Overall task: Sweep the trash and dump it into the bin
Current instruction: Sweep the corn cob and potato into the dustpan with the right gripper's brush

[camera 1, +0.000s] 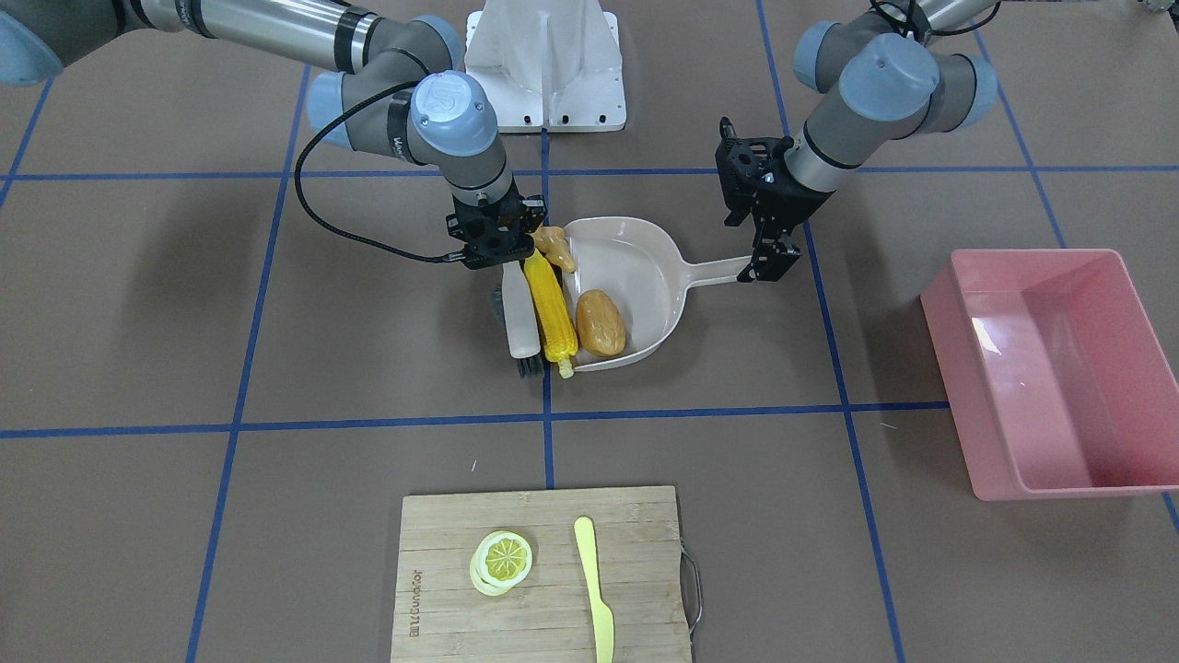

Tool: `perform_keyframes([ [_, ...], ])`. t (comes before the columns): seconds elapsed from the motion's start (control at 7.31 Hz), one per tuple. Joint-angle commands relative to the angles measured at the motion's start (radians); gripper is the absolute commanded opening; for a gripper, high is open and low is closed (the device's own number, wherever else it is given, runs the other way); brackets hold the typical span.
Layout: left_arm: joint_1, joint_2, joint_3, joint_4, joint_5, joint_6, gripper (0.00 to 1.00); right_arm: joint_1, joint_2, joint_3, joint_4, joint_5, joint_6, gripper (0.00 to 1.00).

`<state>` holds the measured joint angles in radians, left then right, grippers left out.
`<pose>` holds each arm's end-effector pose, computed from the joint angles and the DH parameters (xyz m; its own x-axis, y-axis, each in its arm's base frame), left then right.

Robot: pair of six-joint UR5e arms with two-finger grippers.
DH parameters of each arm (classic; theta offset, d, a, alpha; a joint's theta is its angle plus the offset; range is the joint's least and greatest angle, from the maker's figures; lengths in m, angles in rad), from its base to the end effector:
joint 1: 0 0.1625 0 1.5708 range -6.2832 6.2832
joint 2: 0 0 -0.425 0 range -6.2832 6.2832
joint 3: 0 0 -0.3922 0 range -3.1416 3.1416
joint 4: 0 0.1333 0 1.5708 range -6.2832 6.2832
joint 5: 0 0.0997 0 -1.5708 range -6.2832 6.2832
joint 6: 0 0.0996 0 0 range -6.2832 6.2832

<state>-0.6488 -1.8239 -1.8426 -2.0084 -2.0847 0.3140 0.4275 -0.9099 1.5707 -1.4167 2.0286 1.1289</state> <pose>0.4064 -0.4140 0.3452 0.0541 0.9984 -0.0137 -0.4963 0.0388 0.8673 -0.6036 -0.3731 0.2460 0.5981 -0.1490 0.7874 0.1953 0.9800 0.0371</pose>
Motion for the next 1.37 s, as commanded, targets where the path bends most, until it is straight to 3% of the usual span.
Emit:
perform_keyframes([
  [0.0,0.0,0.006,-0.017,0.0,0.0,-0.001,0.9,-0.001,0.028,0.003,0.019,0.007,0.026,0.0],
  [0.41,0.0,0.012,-0.014,0.0,0.0,-0.001,0.9,-0.001,0.058,-0.003,0.051,0.033,0.103,0.0],
  [0.82,0.0,0.012,-0.006,0.0,0.0,-0.001,0.9,-0.007,0.06,-0.012,0.183,0.08,0.267,0.0],
  [1.23,0.001,0.012,-0.006,0.0,0.0,-0.001,0.9,0.09,0.031,0.092,0.151,0.29,0.337,0.0],
])
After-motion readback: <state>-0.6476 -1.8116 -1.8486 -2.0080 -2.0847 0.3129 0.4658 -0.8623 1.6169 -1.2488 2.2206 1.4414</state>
